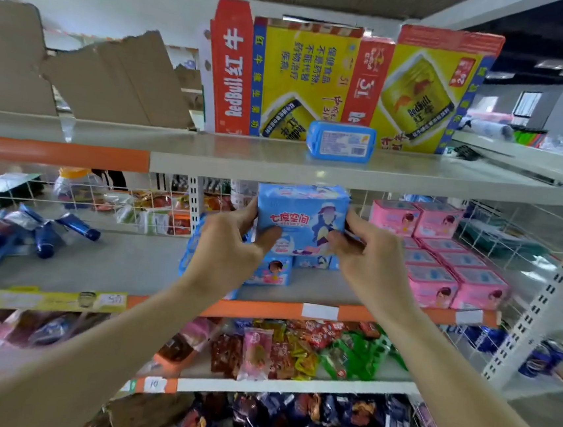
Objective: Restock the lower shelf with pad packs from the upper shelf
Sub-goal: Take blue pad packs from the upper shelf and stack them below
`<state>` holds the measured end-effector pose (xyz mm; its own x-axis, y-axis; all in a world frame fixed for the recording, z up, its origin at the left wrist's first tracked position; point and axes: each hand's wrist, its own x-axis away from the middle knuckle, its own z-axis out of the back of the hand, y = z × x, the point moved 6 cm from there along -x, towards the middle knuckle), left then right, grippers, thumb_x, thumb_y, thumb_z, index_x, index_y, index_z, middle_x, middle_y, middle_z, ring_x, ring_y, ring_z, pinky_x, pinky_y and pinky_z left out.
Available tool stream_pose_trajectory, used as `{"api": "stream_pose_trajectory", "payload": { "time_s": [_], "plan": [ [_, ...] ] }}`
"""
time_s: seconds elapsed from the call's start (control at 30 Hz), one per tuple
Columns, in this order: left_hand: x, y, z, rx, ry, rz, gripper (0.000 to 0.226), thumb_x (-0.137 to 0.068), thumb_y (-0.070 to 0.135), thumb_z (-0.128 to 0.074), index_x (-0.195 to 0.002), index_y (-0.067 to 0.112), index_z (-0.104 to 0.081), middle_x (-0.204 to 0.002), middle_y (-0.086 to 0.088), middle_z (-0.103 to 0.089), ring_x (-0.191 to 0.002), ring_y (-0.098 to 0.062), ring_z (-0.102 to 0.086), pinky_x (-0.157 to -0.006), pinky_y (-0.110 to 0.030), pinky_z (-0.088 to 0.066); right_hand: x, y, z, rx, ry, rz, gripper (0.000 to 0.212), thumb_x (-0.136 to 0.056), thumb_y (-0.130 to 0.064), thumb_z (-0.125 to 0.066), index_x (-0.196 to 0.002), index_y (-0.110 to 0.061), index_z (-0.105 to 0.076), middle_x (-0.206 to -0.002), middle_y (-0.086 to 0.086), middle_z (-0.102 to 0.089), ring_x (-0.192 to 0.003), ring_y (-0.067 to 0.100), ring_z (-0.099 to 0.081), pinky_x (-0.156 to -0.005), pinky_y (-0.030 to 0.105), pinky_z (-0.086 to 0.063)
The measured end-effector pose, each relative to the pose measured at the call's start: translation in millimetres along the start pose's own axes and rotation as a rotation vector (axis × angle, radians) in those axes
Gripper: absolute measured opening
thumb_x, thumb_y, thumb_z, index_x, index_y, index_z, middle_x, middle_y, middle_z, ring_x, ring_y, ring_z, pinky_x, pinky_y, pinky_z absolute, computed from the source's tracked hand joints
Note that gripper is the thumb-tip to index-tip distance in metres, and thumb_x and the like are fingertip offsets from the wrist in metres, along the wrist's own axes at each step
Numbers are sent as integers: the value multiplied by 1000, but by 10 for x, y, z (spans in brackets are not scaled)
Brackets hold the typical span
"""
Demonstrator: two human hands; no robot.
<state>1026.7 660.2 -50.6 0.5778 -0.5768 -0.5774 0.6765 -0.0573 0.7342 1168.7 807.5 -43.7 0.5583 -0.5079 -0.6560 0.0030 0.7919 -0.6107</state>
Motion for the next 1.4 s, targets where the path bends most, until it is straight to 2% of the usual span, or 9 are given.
{"api": "stream_pose_trajectory", "payload": {
  "time_s": [0.13, 0.57, 0.67, 0.83, 0.93, 1.1, 1.2, 1.33, 1.4],
  "plan": [
    [147, 64, -456, -43, 23, -11, 43, -92, 19, -71, -133, 26, -59, -106, 26, -67, -99, 11, -64, -84, -10, -52, 215, 347, 160, 18, -3, -14, 25, -95, -13, -65, -119, -8, -67, -99, 0, -75, -88, 11, -71, -74, 41, -60],
    [603, -66, -1576, 38, 61, 107, 42, -89, 13, -74, -130, 17, -65, -110, 25, -68, -104, 9, -64, -92, -17, -53, 640, 1336, 612, -75, -107, -78, 16, -92, -6, -68, -107, -3, -72, -92, 7, -74, -82, 4, -68, -66, 5, -46],
    [664, -182, -1677, 46, 84, 133, 45, -89, 15, -75, -133, 16, -64, -113, 17, -72, -107, 0, -67, -95, -26, -54, 693, 1488, 585, -111, -107, -91, 21, -91, -5, -69, -111, -7, -72, -90, -3, -74, -78, -12, -65, -66, 5, -46],
    [670, -500, -1804, 45, 74, 183, 45, -89, 13, -75, -133, 18, -65, -108, 12, -75, -101, -5, -70, -91, -33, -58, 766, 1810, 355, -123, -118, -149, 27, -90, -8, -72, -117, -12, -73, -91, -23, -69, -76, -11, -62, -67, 9, -46],
    [605, -821, -1898, 44, 65, 243, 46, -88, 19, -76, -132, 20, -65, -94, 2, -77, -78, -22, -69, -82, -44, -58, 741, 2052, 174, -133, -113, -229, 29, -89, -11, -73, -118, -10, -72, -92, -18, -71, -67, 12, -64, -67, 23, -51],
    [328, -1313, -2074, 114, 38, 332, 53, -87, 14, -77, -137, 14, -61, -98, 20, -74, -86, 3, -69, -82, -25, -58, 531, 2373, -124, -104, -116, -309, 30, -86, -8, -75, -117, -9, -72, -91, -18, -71, -92, 23, -72, -90, 40, -57],
    [86, -1604, -2130, 107, 12, 323, 55, -87, 16, -77, -139, 16, -60, -100, 24, -73, -91, 0, -70, -85, -30, -59, 342, 2548, -293, -80, -111, -339, 33, -85, -7, -75, -117, 1, -70, -91, -18, -69, -96, 16, -72, -95, 29, -55],
    [-145, -1938, -2210, 141, -19, 321, 62, -88, 17, -76, -145, 18, -52, -99, 14, -75, -87, -12, -70, -86, -32, -57, 168, 2667, -518, -97, -104, -405, 41, -85, -3, -74, -111, -33, -66, -96, -26, -66, -97, -3, -68, -92, 13, -51],
    [-221, -2098, -2300, 179, -47, 322, 66, -89, 16, -75, -148, 21, -48, -97, 6, -77, -86, -11, -67, -88, -28, -56, 140, 2785, -593, -63, -99, -431, 41, -85, -4, -75, -111, -34, -64, -93, -28, -66, -90, -10, -67, -90, 11, -51]
  ]
}}
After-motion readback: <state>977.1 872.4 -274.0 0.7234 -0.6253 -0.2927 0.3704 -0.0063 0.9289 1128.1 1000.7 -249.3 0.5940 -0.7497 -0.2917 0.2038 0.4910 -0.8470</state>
